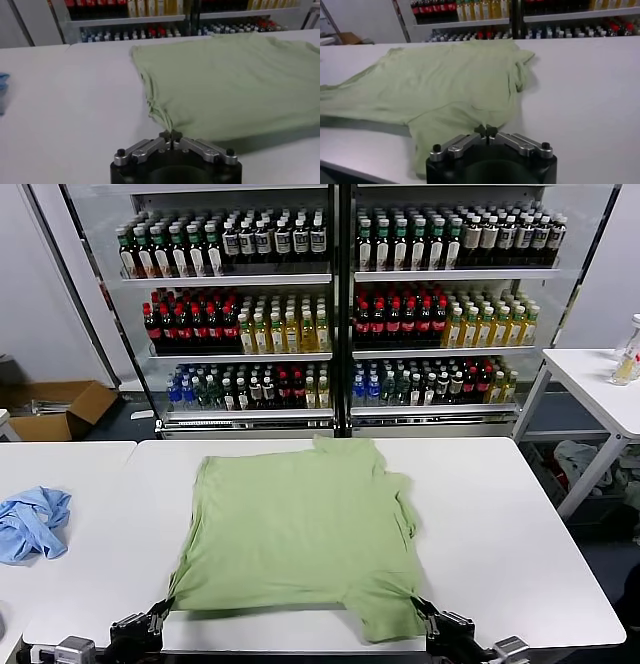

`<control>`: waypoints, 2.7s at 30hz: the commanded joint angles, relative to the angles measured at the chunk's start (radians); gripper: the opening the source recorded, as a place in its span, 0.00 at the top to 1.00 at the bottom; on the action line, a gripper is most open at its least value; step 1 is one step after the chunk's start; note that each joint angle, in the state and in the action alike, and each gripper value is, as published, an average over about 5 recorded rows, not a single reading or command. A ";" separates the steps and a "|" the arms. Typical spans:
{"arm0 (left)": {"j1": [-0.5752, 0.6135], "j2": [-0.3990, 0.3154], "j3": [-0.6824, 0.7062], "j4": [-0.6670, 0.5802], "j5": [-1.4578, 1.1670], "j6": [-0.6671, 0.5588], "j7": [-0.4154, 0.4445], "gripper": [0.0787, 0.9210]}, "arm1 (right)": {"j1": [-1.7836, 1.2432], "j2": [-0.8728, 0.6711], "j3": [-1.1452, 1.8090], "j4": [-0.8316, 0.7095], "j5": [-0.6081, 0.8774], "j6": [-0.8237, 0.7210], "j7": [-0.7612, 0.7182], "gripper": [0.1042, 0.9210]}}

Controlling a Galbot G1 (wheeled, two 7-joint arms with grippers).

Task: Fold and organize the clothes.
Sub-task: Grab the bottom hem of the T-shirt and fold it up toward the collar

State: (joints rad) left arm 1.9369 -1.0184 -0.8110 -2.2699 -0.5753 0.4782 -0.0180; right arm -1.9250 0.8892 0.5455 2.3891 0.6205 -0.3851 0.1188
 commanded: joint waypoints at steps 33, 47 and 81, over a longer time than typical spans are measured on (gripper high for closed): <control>-0.405 0.029 0.105 0.209 -0.122 -0.014 -0.015 1.00 | 0.522 -0.029 -0.135 -0.136 0.092 -0.101 0.094 1.00; -0.599 -0.008 0.238 0.399 -0.070 -0.060 0.010 1.00 | 0.697 0.003 -0.242 -0.311 -0.006 -0.121 0.083 1.00; -0.458 0.028 0.153 0.258 -0.132 -0.031 0.002 0.50 | 0.527 0.023 -0.216 -0.250 -0.108 -0.096 0.100 0.44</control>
State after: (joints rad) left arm 1.3300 -1.0004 -0.5856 -1.8234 -0.5987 0.4046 -0.0118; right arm -1.2885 0.9126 0.2848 2.0595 0.5211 -0.4815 0.2094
